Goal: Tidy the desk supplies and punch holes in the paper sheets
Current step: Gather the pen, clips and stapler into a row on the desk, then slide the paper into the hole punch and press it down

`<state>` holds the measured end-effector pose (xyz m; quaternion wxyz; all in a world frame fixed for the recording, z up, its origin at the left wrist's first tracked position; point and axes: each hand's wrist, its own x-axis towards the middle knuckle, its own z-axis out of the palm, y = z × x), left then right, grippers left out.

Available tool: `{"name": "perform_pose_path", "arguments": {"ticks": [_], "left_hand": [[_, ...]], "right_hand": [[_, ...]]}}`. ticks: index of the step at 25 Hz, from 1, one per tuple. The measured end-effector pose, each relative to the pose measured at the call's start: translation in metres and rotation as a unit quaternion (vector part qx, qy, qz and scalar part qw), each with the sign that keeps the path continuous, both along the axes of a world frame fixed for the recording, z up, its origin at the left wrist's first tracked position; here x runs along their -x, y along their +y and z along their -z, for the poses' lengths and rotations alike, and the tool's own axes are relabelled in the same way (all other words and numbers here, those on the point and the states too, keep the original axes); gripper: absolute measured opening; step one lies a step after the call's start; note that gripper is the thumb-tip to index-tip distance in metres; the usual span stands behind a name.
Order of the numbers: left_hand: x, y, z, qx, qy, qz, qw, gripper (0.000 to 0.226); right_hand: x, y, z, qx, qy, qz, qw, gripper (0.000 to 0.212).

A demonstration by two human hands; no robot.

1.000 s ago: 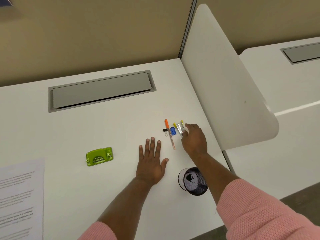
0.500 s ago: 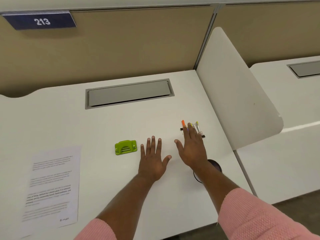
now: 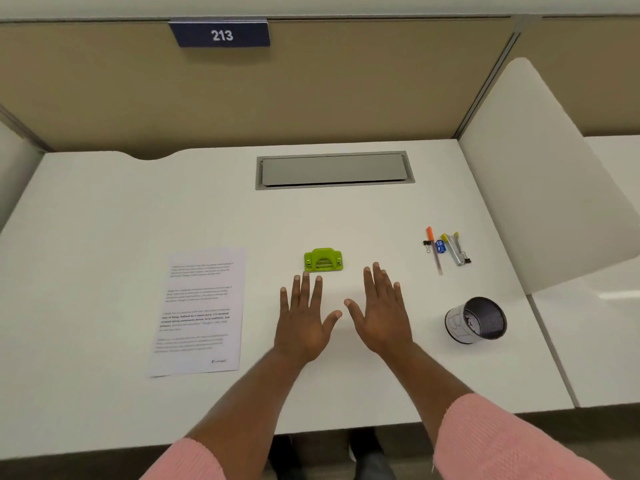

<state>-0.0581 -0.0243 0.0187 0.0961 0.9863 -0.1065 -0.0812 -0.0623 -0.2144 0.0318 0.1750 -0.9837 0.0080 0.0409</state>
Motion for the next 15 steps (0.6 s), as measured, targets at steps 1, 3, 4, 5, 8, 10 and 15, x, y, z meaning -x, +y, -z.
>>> {"name": "perform_pose_path", "arguments": {"ticks": [1, 3, 4, 5, 8, 10, 15], "left_hand": [[0.008, 0.014, 0.000, -0.003, 0.001, -0.007, 1.000, 0.082], [0.021, 0.042, 0.001, -0.013, 0.002, -0.021, 1.000, 0.082], [0.027, 0.055, 0.001, -0.016, 0.003, -0.030, 0.999, 0.082], [0.032, 0.068, 0.002, -0.018, 0.004, -0.038, 0.999, 0.082], [0.042, 0.102, 0.002, -0.028, 0.005, -0.061, 0.998, 0.082], [0.049, 0.125, 0.003, -0.036, 0.009, -0.075, 0.997, 0.083], [0.063, 0.176, 0.009, -0.043, 0.022, -0.116, 0.992, 0.084]], "right_hand": [[0.006, 0.014, 0.001, 0.002, 0.001, -0.008, 1.000, 0.078], [0.017, 0.040, 0.003, 0.000, 0.004, -0.019, 1.000, 0.078], [0.022, 0.053, 0.005, -0.004, 0.006, -0.025, 1.000, 0.078], [0.026, 0.066, 0.006, -0.007, 0.009, -0.031, 0.999, 0.078], [0.034, 0.101, 0.012, -0.002, 0.019, -0.051, 0.998, 0.079], [0.036, 0.125, 0.016, -0.003, 0.023, -0.065, 0.998, 0.079], [0.036, 0.176, 0.023, 0.002, 0.025, -0.095, 0.995, 0.079]]}}
